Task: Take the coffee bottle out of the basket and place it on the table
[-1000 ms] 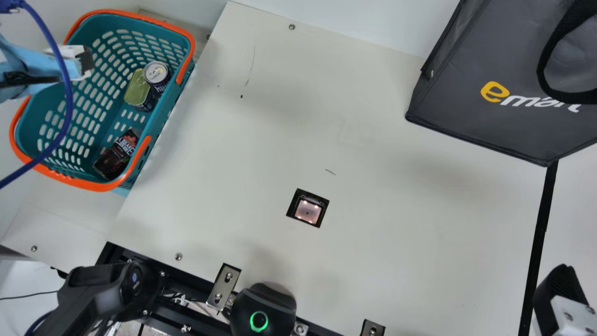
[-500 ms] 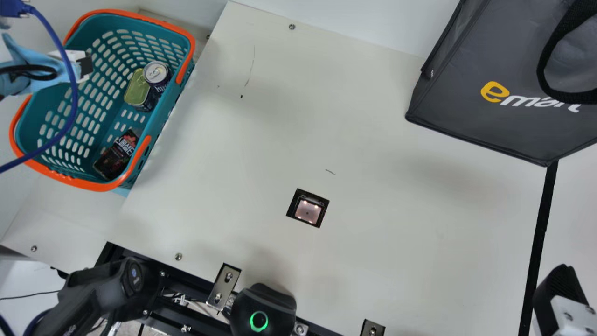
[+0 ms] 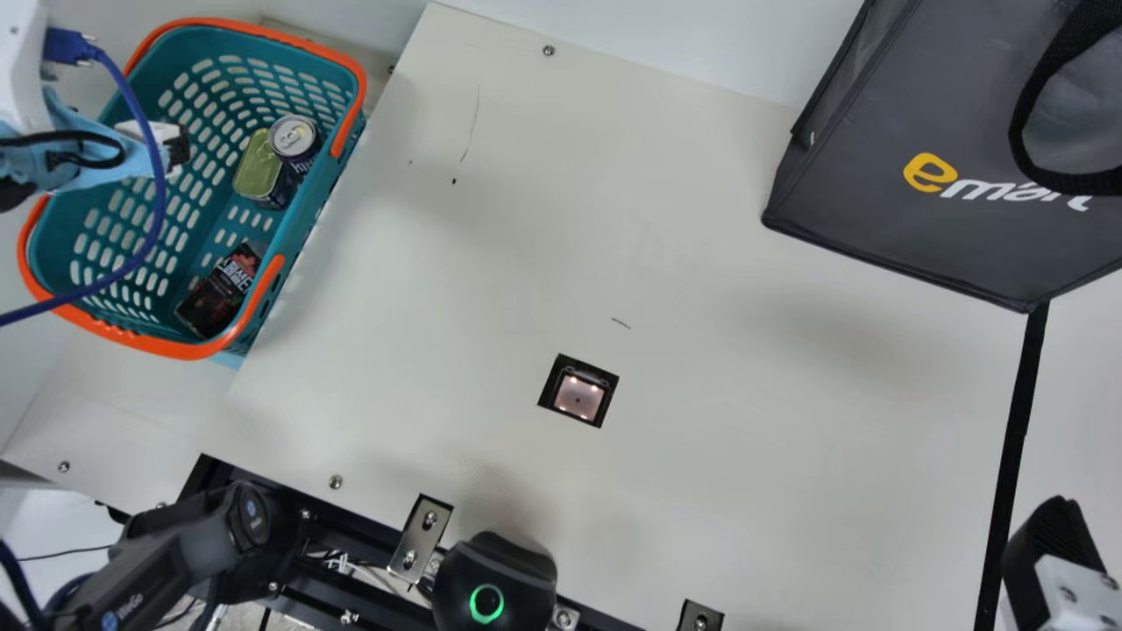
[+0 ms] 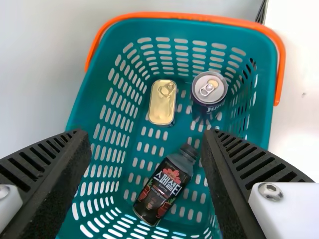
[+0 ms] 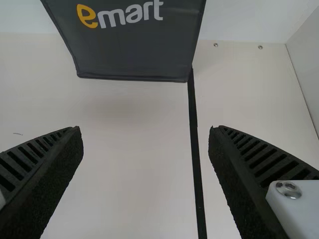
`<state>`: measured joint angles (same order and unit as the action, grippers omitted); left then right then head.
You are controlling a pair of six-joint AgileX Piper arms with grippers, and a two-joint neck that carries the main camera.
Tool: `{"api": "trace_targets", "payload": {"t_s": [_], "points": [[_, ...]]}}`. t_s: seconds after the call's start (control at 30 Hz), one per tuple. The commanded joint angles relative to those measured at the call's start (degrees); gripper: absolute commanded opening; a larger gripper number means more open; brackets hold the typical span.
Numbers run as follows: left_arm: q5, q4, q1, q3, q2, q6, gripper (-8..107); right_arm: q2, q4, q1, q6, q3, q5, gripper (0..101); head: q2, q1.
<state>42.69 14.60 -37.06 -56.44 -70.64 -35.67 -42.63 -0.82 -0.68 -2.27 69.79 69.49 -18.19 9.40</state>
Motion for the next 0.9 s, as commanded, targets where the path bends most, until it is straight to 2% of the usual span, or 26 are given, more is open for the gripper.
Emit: {"api": "trace_targets", "payload": {"t_s": [0.0,0.5,0.87], "points": [[-0.7,0.5,-0.1,0.7,-0.6,-1.1,90,0.0,0.0,0.0,0.0,0.0,0.0,91,-0.2,-1.5],[-4.6,5.0,-0.7,3.5,-6.7,-9.9,90,0.0,0.0,0.0,0.0,0.0,0.0,91,-0.2,-1.5],[-3.9,9.5,-2.1,3.1,-12.1,-17.9,90,0.0,0.0,0.0,0.0,0.0,0.0,91,-0.2,-1.5]]}}
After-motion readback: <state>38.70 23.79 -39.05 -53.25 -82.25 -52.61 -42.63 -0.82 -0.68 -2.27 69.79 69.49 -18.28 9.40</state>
